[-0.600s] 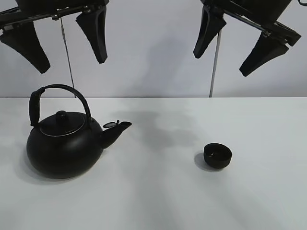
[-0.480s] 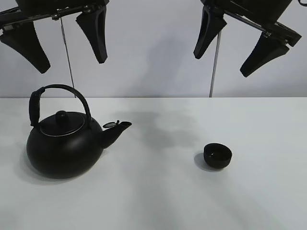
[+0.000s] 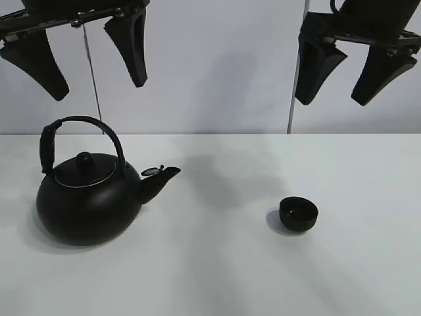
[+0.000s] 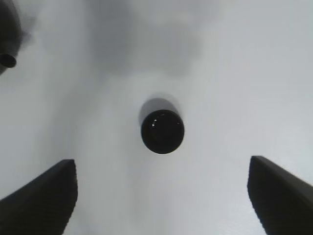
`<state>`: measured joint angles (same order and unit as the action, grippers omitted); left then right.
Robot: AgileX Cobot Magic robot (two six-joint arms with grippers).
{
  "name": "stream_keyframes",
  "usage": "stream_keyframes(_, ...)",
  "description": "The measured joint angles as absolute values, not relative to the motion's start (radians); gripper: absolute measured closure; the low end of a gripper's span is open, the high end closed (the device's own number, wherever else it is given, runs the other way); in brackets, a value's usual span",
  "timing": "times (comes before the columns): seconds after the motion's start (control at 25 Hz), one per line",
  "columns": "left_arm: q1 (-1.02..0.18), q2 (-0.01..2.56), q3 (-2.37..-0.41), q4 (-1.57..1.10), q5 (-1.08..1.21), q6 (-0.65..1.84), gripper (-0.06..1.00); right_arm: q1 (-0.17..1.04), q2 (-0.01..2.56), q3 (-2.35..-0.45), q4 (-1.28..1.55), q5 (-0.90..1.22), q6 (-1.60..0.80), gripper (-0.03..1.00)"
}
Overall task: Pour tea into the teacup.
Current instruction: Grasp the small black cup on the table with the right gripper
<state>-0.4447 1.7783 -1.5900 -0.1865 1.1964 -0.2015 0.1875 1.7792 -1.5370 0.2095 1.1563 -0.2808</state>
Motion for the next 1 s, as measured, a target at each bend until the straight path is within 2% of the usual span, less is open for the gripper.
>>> stream_keyframes(0.16,-0.445,1.778,-1.590,-0.187,1.196,-0.202,0.26,0.197,1.779,-1.533,0.147,1.161,-0.310,0.31)
stream_keyframes(0.36,-0.445,1.778,-1.590,-0.187,1.196,-0.202,0.26,0.299,1.779,-1.436,0.037,1.106,-0.319,0.31)
stream_keyframes(0.52,-0.445,1.778,-1.590,-0.187,1.196,-0.202,0.26,0.372,1.779,-1.344,-0.039,1.001,-0.230,0.31)
stream_keyframes(1.0,-0.445,1.778,-1.590,-0.187,1.196,-0.202,0.26,0.376,1.779,-1.126,-0.042,0.713,-0.121,0.35)
